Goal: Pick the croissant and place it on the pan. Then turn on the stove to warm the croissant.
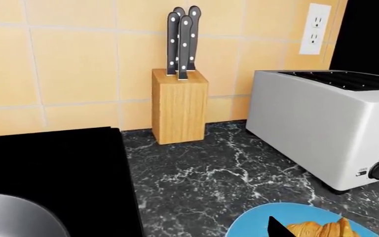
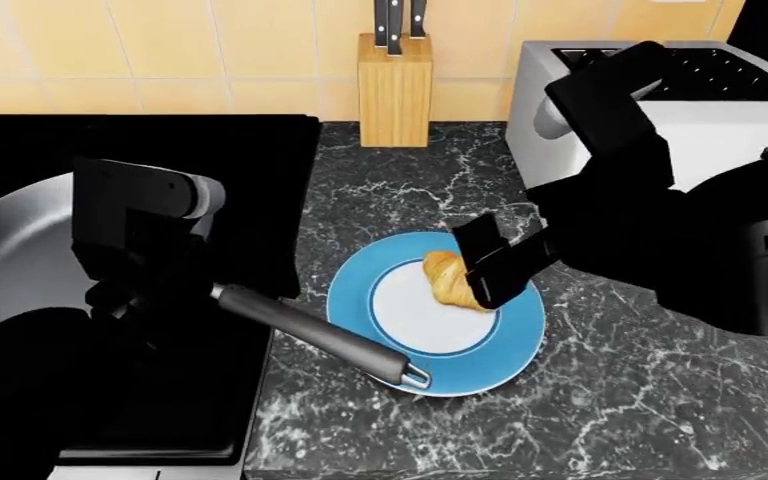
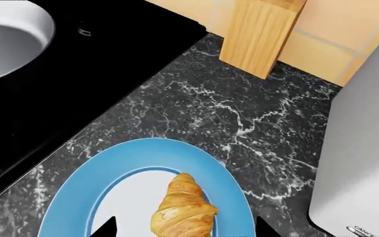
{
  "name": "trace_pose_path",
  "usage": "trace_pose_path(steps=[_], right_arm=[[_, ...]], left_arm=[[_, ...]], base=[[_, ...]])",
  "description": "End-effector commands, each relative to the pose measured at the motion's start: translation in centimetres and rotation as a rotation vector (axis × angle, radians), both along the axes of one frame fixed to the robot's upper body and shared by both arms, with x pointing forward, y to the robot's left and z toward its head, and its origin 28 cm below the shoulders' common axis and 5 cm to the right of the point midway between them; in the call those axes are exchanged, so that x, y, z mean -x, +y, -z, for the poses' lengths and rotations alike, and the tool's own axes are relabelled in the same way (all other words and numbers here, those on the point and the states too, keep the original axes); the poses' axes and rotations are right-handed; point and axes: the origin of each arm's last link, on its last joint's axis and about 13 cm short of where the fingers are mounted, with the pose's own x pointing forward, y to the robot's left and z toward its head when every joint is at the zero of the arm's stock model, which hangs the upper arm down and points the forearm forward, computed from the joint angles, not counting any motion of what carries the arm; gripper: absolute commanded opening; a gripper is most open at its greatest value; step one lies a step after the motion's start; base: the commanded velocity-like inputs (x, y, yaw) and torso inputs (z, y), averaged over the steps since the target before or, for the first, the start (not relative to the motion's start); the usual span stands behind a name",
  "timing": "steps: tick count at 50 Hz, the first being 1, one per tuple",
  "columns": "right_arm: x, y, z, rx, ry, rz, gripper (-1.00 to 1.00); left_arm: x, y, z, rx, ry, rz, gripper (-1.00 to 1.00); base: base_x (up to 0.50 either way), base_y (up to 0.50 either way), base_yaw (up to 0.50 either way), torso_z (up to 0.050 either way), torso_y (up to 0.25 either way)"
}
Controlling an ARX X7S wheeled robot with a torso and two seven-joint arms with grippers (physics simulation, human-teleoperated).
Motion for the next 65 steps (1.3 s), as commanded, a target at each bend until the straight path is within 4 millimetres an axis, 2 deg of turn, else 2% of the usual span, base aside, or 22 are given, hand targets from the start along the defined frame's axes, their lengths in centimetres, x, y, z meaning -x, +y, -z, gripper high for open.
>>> trace_pose_path(steps=[1,33,46,65], right_arm=[[-1.3,-0.2,0.3,0.018,0.054,-0.015,1.0],[-4.6,0.1,0.3,0.099,0.147,-0.089,1.0],[-6.3,0.2,1.0,0.104,0.196,-0.121,1.0],[-7.3,-0.1,2.5,0.082,0.244,-0.12,1.0]], left_arm=[[-0.1,-0.1,0.0,-0.004,0.0,0.004,1.0],[-0.3,0.0,0.9,-0.015,0.023,0.021,1.0],[-0.6,-0.1,0.7,-0.009,0.02,0.021,1.0],[-0.3,-0.1,0.2,0.002,0.0,0.025,1.0]], base=[[0.0,0.0,0.0,0.0,0.0],[0.0,0.0,0.0,0.0,0.0],[0.0,0.0,0.0,0.0,0.0],[0.0,0.0,0.0,0.0,0.0]])
